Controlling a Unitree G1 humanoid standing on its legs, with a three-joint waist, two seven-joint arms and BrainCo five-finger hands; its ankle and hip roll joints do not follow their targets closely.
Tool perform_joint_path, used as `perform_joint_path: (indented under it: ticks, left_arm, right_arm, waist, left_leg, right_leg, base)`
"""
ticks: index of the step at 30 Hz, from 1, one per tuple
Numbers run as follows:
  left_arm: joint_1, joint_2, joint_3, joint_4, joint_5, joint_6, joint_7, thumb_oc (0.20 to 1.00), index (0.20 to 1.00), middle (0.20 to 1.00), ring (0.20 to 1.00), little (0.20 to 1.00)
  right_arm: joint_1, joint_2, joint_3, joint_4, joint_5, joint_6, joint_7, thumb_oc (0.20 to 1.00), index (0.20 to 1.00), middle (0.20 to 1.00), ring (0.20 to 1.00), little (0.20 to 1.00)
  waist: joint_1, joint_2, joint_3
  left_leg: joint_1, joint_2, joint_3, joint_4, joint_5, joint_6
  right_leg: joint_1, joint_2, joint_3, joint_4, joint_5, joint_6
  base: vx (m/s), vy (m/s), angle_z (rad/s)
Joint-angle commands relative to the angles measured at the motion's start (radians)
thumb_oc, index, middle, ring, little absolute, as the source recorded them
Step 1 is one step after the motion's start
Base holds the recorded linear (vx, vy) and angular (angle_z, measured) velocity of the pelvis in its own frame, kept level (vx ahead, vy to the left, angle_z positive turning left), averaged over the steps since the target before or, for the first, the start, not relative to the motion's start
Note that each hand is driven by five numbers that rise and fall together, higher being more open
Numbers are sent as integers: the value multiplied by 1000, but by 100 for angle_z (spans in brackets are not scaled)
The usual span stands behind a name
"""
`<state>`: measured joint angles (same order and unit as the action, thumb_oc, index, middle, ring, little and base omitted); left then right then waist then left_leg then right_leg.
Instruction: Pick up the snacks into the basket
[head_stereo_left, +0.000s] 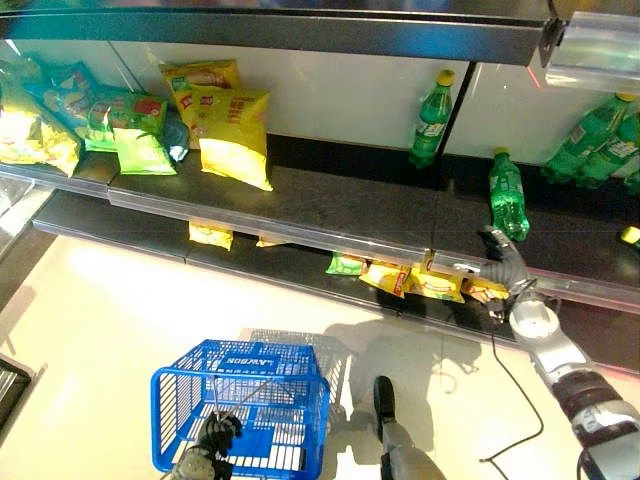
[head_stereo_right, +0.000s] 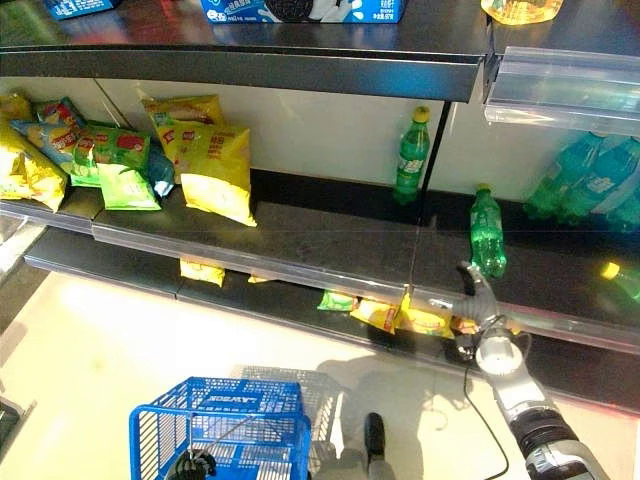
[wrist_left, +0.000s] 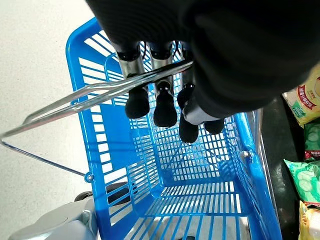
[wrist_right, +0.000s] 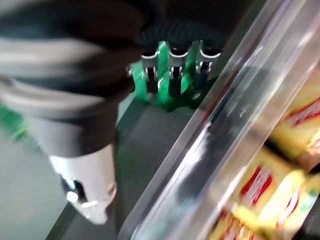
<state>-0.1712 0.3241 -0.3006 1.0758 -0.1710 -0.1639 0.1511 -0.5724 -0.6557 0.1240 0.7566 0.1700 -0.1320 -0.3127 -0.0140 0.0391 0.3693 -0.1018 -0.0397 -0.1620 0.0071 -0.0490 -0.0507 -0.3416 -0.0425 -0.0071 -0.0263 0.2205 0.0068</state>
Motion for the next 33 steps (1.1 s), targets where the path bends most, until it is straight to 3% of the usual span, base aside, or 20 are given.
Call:
perform_joint_path:
  ticks: [1, 6, 20, 29, 33]
  left_arm:
    - [51, 58, -15, 5, -5, 1, 25, 200, 200, 200, 200, 200]
    - [39, 52, -30, 24, -37, 1, 33, 200, 200, 200, 200, 200]
    - [30, 40, -65, 7, -39, -2, 49, 200, 200, 200, 200, 200]
    - [32, 41, -87, -22, -37, -6, 48, 200, 200, 200, 200, 200]
    - [31, 42, -87, -20, -22, -9, 51, 200, 200, 200, 200, 200]
  right_arm:
    - [-169, -116, -7, 102, 85, -13, -76, 1000, 1000, 1000, 1000, 1000]
    - [-342, -136, 19, 248, 203, -24, -97, 1000, 1000, 1000, 1000, 1000]
    - [-521, -171, 91, 307, 204, -12, -139, 1000, 1000, 1000, 1000, 1000]
    - [-663, -240, 290, 365, -4, 45, -111, 1000, 1000, 1000, 1000, 1000]
    - [-701, -274, 406, 369, -195, 85, -111, 1000, 1000, 1000, 1000, 1000]
  waist:
    - [0, -17, -15]
    - [4, -23, -15]
    - [8, -16, -3]
    - [8, -3, 17]
    - [7, -8, 22]
  left_leg:
    - [-103, -17, -1, 53, 24, -5]
    - [-105, -14, 8, 52, 23, -8]
    - [-116, -10, 10, 43, 30, -18]
    - [-142, -7, 8, 39, 53, -32]
    - [-148, -4, 5, 35, 59, -37]
  right_leg:
    - [-56, -54, 33, 243, -214, 130]
    - [-62, -43, 43, 242, -214, 128]
    - [-85, -36, 48, 254, -219, 127]
    - [-114, -37, 41, 273, -222, 123]
    - [-124, -35, 38, 285, -224, 122]
  base:
    - [0, -12, -6]
    - [27, -12, -10]
    - [1, -5, -1]
    - [0, 0, 0]
    - [-4, -8, 0]
